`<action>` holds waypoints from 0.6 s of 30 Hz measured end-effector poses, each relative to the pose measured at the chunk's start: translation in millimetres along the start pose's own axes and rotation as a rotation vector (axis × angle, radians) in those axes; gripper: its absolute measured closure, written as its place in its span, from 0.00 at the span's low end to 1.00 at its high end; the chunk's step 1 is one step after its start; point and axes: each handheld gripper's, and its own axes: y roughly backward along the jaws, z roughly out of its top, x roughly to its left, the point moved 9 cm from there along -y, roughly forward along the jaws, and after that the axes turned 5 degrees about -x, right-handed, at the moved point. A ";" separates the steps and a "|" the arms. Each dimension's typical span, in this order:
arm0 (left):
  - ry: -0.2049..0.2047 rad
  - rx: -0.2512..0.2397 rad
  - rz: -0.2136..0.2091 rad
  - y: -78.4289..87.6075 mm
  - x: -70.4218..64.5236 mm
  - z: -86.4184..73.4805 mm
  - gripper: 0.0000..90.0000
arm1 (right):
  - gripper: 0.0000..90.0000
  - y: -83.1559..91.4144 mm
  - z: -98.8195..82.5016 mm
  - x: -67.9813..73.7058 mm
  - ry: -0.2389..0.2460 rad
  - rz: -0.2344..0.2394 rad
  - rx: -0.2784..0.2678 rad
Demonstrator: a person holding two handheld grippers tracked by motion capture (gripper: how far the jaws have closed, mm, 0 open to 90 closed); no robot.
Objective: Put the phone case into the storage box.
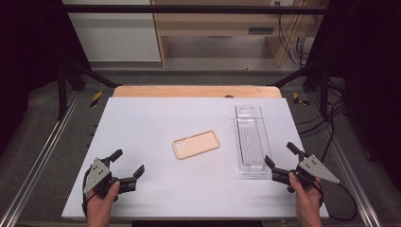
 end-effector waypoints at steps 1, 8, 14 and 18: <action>0.001 0.009 0.003 -0.2 -0.8 -0.4 0.01 | 0.05 0.0 0.0 0.0 0.000 0.000 0.000; -0.009 0.076 -0.018 -10.5 -23.8 3.7 0.02 | 0.05 4.7 0.1 1.3 0.004 0.000 0.008; -0.034 0.133 -0.083 -31.7 -42.9 8.6 0.02 | 0.04 4.6 0.2 0.0 -0.009 -0.011 0.002; -0.015 0.175 -0.090 -59.3 -43.8 10.0 0.02 | 0.04 3.5 -1.4 0.6 0.000 -0.008 0.010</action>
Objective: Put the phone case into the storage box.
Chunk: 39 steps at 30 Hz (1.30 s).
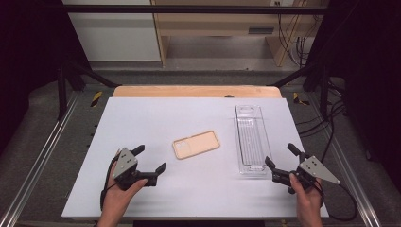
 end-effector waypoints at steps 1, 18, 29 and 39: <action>0.003 0.005 0.007 -5.0 0.1 0.9 0.02 | 0.04 0.1 0.0 0.2 0.000 -0.001 0.000; -0.148 0.237 -0.010 -78.2 -13.5 -10.7 0.04 | 0.04 0.3 -1.3 -0.6 -0.008 -0.010 0.009; -0.095 0.275 -0.013 -105.2 -15.2 -13.0 0.04 | 0.04 0.3 -1.4 -0.9 -0.007 -0.012 0.009; -0.029 0.309 0.007 -118.0 -10.8 -20.6 0.07 | 0.04 1.4 -0.4 -1.5 -0.017 -0.011 0.006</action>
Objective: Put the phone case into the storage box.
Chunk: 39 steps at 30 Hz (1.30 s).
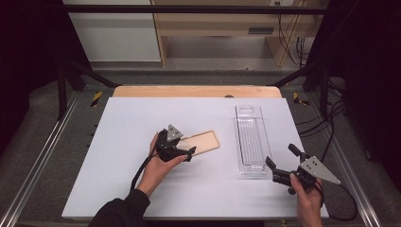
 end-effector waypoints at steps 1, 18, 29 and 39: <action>-0.001 0.004 0.001 -0.5 -0.6 0.1 0.07 | 0.04 0.0 0.0 0.0 0.000 0.000 0.000; -0.025 0.057 0.012 -9.4 -7.7 -6.1 0.52 | 0.04 0.2 -0.2 -1.9 -0.002 -0.005 0.000; 0.037 0.097 -0.009 -1.9 -11.2 -10.0 0.96 | 0.04 0.9 0.2 -2.3 -0.002 -0.007 -0.001; 0.046 0.137 -0.004 4.9 -9.5 -16.7 1.00 | 0.04 1.0 0.5 -4.6 0.001 -0.014 -0.003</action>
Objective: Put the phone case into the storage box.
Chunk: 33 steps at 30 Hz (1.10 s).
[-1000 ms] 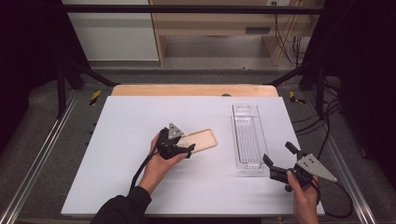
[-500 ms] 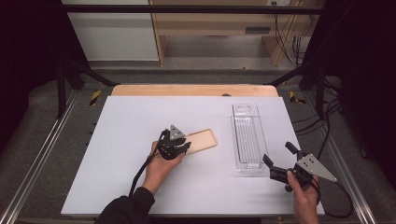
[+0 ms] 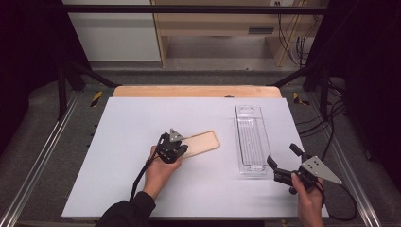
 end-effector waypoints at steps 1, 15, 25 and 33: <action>0.000 0.003 0.001 0.2 -0.5 -0.4 1.00 | 0.04 0.3 0.1 -0.2 -0.001 0.000 0.000; 0.023 0.101 0.029 -4.1 7.9 -14.8 1.00 | 0.04 2.0 0.5 -2.3 -0.009 -0.002 -0.002; 0.050 0.160 -0.033 9.6 2.0 -31.2 1.00 | 0.04 1.3 0.2 -2.3 -0.003 -0.003 -0.001; 0.044 0.155 -0.092 44.7 -7.3 -60.2 1.00 | 0.04 1.3 0.9 -1.3 0.003 -0.005 0.000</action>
